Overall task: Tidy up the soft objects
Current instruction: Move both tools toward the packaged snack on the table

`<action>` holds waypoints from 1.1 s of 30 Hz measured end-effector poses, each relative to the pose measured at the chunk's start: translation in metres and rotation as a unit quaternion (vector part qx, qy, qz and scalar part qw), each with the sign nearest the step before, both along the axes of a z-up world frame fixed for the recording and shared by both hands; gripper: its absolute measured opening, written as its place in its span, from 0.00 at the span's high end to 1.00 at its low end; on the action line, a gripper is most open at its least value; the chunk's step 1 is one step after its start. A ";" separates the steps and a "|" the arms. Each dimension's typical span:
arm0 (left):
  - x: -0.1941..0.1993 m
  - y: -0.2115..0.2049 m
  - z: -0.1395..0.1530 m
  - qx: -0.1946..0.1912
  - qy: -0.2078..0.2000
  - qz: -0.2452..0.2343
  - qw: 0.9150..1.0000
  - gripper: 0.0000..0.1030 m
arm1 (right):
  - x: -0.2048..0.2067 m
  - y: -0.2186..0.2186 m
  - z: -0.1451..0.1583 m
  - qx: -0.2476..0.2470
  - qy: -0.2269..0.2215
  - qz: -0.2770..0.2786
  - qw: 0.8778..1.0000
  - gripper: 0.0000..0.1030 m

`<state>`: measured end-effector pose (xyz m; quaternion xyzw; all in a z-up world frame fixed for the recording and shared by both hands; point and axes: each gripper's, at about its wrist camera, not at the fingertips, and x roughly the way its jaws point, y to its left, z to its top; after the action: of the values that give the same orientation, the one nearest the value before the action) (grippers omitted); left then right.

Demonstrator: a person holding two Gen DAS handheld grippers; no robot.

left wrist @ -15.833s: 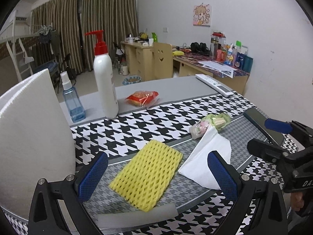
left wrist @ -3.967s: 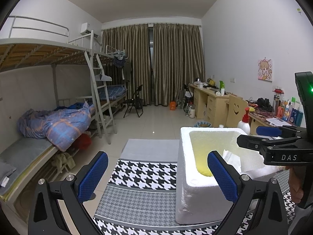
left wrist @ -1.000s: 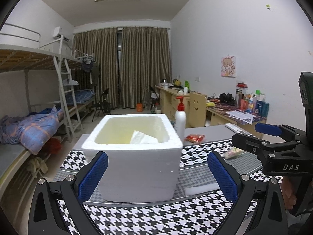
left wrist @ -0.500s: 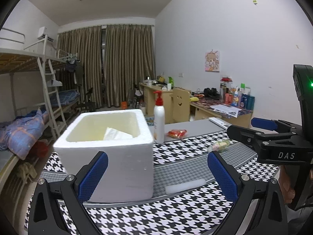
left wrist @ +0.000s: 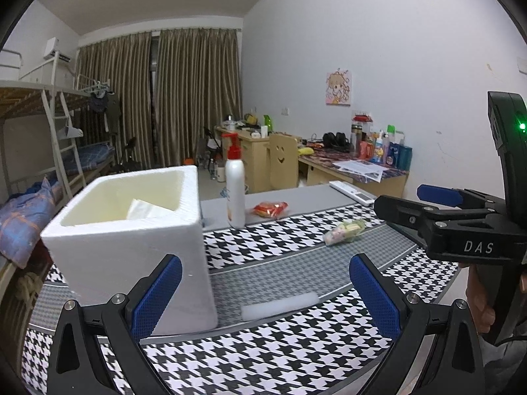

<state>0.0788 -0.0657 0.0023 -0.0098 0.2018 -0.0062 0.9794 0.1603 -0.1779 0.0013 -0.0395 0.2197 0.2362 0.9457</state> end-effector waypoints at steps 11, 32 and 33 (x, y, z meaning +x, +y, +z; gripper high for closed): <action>0.025 -0.026 -0.015 0.002 0.034 -0.032 0.999 0.01 | 0.021 -0.024 -0.013 -0.001 0.019 -0.016 1.000 0.04; 0.071 -0.047 -0.047 0.035 0.110 -0.049 0.992 0.01 | 0.067 -0.043 -0.038 0.000 0.070 -0.028 0.997 0.04; 0.072 -0.047 -0.048 0.039 0.112 -0.050 0.992 0.01 | 0.069 -0.042 -0.039 0.000 0.073 -0.028 0.997 0.04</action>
<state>0.1511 -0.1129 -0.0455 0.0379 0.3110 -0.0462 0.9485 0.2296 -0.2201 -0.0380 -0.0156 0.2893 0.2121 0.9333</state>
